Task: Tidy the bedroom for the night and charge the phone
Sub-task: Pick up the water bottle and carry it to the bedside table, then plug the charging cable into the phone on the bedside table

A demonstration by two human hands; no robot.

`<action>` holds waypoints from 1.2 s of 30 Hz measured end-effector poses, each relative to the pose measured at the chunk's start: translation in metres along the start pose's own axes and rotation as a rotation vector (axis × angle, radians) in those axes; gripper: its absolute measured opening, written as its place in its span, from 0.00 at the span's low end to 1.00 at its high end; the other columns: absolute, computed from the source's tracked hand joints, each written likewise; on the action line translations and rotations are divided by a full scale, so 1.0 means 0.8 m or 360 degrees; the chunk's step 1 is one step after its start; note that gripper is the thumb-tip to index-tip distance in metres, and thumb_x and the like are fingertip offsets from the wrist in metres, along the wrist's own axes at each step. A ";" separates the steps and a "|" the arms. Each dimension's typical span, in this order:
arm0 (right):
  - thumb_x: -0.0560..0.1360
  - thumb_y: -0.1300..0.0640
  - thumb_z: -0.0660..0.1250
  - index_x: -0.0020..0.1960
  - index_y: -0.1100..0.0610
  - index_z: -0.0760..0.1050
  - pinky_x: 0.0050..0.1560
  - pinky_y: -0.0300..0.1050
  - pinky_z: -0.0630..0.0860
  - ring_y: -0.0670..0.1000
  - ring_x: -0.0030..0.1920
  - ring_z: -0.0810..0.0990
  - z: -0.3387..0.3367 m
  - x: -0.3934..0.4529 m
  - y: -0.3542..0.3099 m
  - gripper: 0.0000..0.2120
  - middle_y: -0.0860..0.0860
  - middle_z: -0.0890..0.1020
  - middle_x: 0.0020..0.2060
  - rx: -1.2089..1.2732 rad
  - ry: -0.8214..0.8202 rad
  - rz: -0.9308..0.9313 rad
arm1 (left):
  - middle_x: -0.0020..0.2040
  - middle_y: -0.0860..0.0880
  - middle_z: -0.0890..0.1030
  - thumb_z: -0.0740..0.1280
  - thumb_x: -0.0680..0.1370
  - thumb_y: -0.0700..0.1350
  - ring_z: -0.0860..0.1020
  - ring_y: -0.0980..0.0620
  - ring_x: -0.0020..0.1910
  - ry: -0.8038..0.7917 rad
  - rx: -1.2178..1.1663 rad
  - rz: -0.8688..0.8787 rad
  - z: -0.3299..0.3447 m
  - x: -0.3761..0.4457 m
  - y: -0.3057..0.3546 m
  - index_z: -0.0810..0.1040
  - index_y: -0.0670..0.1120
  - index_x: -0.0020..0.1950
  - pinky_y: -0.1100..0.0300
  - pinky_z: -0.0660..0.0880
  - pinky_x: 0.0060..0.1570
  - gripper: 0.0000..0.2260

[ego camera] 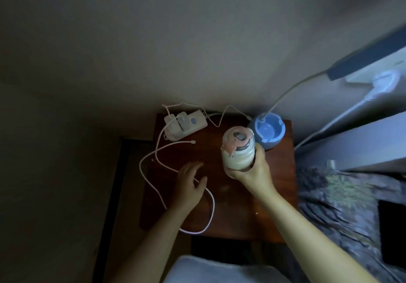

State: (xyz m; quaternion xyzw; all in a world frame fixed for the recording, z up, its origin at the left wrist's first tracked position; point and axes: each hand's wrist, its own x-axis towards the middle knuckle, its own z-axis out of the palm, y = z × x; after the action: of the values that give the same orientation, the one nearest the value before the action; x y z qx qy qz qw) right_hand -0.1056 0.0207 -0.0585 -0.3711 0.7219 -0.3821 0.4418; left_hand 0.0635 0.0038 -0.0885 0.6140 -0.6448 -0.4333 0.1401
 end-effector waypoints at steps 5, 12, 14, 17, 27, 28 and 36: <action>0.57 0.67 0.78 0.60 0.56 0.63 0.43 0.16 0.66 0.48 0.54 0.73 0.018 0.046 0.028 0.38 0.49 0.72 0.52 0.0032 0.0027 -0.0041 | 0.66 0.39 0.72 0.55 0.69 0.55 0.63 0.38 0.70 0.0000 0.0269 -0.0013 0.035 0.013 -0.035 0.72 0.41 0.61 0.52 0.56 0.66 0.26; 0.56 0.67 0.78 0.63 0.63 0.61 0.48 0.14 0.60 0.46 0.56 0.69 0.032 0.074 0.039 0.40 0.42 0.70 0.50 -0.0019 0.0047 -0.0236 | 0.64 0.37 0.73 0.57 0.70 0.52 0.57 0.46 0.67 0.0068 0.0584 0.0103 0.064 0.014 -0.067 0.66 0.47 0.62 0.49 0.55 0.66 0.21; 0.57 0.67 0.78 0.62 0.61 0.62 0.48 0.14 0.60 0.45 0.55 0.68 0.034 0.076 0.042 0.39 0.35 0.67 0.48 -0.0017 0.0032 -0.0276 | 0.65 0.38 0.73 0.56 0.70 0.52 0.57 0.47 0.67 0.0043 0.0602 0.0079 0.065 0.014 -0.067 0.65 0.47 0.62 0.47 0.57 0.68 0.22; 0.57 0.67 0.78 0.57 0.50 0.59 0.50 0.16 0.61 0.44 0.55 0.68 0.035 0.076 0.044 0.38 0.35 0.67 0.49 0.0040 0.0002 -0.0304 | 0.67 0.37 0.70 0.55 0.70 0.53 0.61 0.41 0.70 -0.0040 0.0625 0.0069 0.064 0.013 -0.063 0.67 0.44 0.63 0.40 0.57 0.66 0.24; 0.66 0.65 0.72 0.67 0.62 0.60 0.64 0.47 0.67 0.54 0.62 0.71 -0.029 -0.034 0.113 0.33 0.54 0.71 0.61 0.0106 0.0207 0.0073 | 0.62 0.35 0.75 0.53 0.70 0.50 0.69 0.32 0.64 -0.0246 0.0763 0.0275 0.079 -0.015 -0.001 0.74 0.40 0.58 0.34 0.65 0.61 0.23; 0.67 0.65 0.71 0.66 0.62 0.62 0.63 0.48 0.68 0.54 0.61 0.71 -0.046 -0.053 0.129 0.31 0.54 0.71 0.59 0.0063 0.0300 0.0122 | 0.62 0.35 0.75 0.53 0.70 0.49 0.69 0.32 0.64 -0.0283 0.0776 0.0349 0.093 -0.022 0.008 0.74 0.40 0.58 0.34 0.65 0.61 0.23; 0.67 0.57 0.65 0.58 0.69 0.71 0.56 0.42 0.69 0.67 0.57 0.75 -0.231 -0.177 0.242 0.23 0.69 0.77 0.55 -0.0228 0.0966 0.0690 | 0.72 0.44 0.64 0.56 0.75 0.49 0.58 0.40 0.72 -0.0525 0.0851 0.0569 0.240 -0.064 0.096 0.63 0.47 0.68 0.40 0.55 0.70 0.21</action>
State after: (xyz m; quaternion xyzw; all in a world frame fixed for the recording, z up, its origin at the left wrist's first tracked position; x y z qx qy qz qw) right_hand -0.2667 0.2695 -0.1196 -0.1093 0.9066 -0.3209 0.2513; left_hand -0.1136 0.1149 -0.1268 0.4282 -0.8464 -0.3112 -0.0579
